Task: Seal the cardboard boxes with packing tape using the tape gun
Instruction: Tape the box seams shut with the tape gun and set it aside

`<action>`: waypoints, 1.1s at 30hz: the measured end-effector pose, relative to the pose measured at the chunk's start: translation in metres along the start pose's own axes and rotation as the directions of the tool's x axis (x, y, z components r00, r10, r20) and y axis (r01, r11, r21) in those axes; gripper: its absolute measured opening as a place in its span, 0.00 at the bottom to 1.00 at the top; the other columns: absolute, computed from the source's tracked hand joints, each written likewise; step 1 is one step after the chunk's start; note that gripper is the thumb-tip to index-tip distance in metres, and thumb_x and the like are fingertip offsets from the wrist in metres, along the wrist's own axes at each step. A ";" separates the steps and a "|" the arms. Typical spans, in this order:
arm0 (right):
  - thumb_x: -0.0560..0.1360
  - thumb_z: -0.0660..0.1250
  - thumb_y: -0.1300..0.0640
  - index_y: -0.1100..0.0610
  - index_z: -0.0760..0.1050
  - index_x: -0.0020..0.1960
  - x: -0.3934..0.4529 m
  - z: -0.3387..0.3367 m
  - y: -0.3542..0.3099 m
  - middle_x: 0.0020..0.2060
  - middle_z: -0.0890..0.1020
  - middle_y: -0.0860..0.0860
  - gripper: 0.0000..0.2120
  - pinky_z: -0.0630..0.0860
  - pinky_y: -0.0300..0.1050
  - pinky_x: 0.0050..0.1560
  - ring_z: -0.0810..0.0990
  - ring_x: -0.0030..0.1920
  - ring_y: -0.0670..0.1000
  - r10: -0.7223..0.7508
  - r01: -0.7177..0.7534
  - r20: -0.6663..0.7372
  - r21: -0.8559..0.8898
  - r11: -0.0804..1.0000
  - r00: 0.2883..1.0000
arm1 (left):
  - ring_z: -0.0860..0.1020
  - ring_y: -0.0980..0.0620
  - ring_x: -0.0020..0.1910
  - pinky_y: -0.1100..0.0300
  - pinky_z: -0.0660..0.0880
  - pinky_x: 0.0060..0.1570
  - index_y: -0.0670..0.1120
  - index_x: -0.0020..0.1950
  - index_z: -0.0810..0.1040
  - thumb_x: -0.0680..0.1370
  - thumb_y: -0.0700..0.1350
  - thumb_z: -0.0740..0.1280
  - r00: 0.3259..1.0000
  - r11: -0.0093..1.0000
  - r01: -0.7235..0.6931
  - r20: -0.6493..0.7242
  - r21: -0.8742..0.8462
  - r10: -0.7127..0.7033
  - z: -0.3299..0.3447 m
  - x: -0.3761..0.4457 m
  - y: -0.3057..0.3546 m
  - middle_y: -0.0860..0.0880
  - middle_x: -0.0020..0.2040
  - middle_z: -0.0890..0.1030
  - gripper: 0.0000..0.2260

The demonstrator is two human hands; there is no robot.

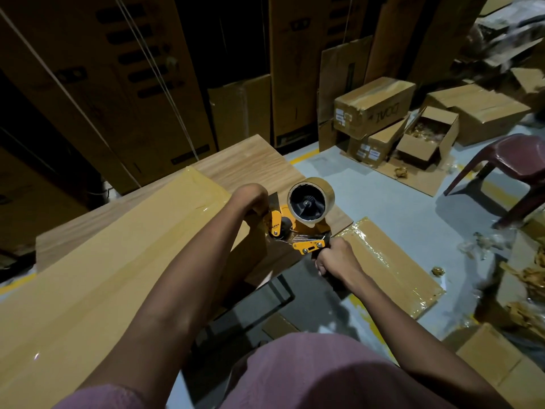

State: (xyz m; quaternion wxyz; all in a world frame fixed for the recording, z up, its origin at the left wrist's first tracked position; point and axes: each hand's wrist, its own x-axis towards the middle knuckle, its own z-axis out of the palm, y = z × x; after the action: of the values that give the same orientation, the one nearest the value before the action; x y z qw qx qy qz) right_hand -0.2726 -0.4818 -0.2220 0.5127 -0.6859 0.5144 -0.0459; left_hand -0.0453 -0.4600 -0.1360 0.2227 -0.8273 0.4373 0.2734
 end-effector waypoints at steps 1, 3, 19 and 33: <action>0.59 0.63 0.73 0.66 0.78 0.34 0.000 -0.001 0.000 0.26 0.81 0.60 0.08 0.73 0.41 0.29 0.79 0.25 0.53 0.003 -0.003 0.005 0.014 1.000 1.000 | 0.73 0.47 0.38 0.57 0.69 0.37 0.42 0.40 0.79 0.80 0.40 0.66 1.000 1.000 -0.009 0.005 0.005 0.009 -0.001 0.000 0.000 0.46 0.38 0.76 0.09; 0.60 0.62 0.73 0.68 0.79 0.38 0.000 -0.004 -0.001 0.32 0.83 0.64 0.10 0.74 0.44 0.31 0.80 0.27 0.55 0.017 -0.017 0.017 0.040 0.999 1.000 | 0.73 0.47 0.40 0.56 0.70 0.38 0.41 0.49 0.82 0.80 0.42 0.66 1.000 1.000 -0.022 0.016 -0.004 0.022 -0.002 0.000 0.002 0.46 0.43 0.78 0.06; 0.63 0.59 0.74 0.67 0.74 0.36 -0.004 -0.017 -0.018 0.32 0.79 0.62 0.08 0.71 0.46 0.29 0.75 0.27 0.57 0.049 -0.051 0.036 0.050 0.997 0.998 | 0.74 0.47 0.36 0.60 0.67 0.26 0.40 0.49 0.83 0.74 0.31 0.68 0.997 0.992 -0.050 -0.059 -0.116 0.043 0.004 0.004 -0.006 0.44 0.41 0.77 0.08; 0.57 0.57 0.71 0.66 0.74 0.30 -0.001 -0.015 -0.025 0.35 0.81 0.71 0.08 0.76 0.47 0.30 0.77 0.26 0.58 0.021 -0.019 0.035 -0.045 0.999 0.999 | 0.75 0.52 0.26 0.64 0.66 0.21 0.42 0.36 0.79 0.72 0.34 0.73 0.998 0.960 0.014 -0.048 -0.278 -0.028 0.010 0.010 -0.012 0.47 0.32 0.75 0.07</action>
State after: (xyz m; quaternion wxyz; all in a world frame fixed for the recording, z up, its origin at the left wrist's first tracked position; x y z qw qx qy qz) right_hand -0.2658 -0.4921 -0.1961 0.5066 -0.6928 0.5129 -0.0172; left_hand -0.0329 -0.4534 -0.1487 0.0962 -0.8617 0.3913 0.3083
